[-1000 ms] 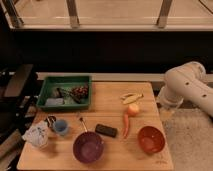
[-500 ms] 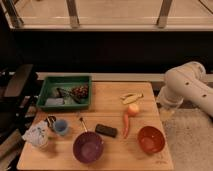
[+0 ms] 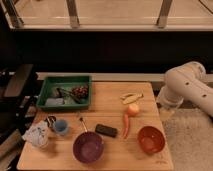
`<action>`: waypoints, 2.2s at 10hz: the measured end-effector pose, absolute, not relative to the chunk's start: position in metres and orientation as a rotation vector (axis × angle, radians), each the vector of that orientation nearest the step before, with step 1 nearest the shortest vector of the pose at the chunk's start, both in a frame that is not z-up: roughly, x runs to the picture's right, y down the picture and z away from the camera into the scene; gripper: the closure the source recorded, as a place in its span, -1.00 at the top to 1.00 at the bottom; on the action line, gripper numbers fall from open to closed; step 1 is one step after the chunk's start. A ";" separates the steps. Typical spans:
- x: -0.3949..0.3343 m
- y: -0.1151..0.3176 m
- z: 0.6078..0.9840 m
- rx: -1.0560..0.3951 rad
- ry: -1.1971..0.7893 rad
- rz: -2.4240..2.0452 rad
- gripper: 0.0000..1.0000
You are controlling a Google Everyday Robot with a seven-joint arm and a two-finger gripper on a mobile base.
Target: Place pepper in table surface
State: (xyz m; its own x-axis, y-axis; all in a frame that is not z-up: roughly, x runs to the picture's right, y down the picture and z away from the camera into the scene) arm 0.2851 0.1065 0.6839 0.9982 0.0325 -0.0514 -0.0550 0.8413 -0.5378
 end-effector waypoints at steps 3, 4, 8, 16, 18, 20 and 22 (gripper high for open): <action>0.285 0.106 0.684 -0.569 0.041 0.046 0.30; 0.285 0.107 0.684 -0.569 0.041 0.046 0.30; 0.279 0.104 0.689 -0.598 -0.011 -0.063 0.30; 0.203 0.096 0.722 -0.601 -0.335 -0.524 0.30; 0.200 0.095 0.723 -0.602 -0.337 -0.527 0.30; 0.200 0.099 0.724 -0.620 -0.357 -0.569 0.30; 0.183 0.110 0.740 -0.622 -0.387 -0.610 0.30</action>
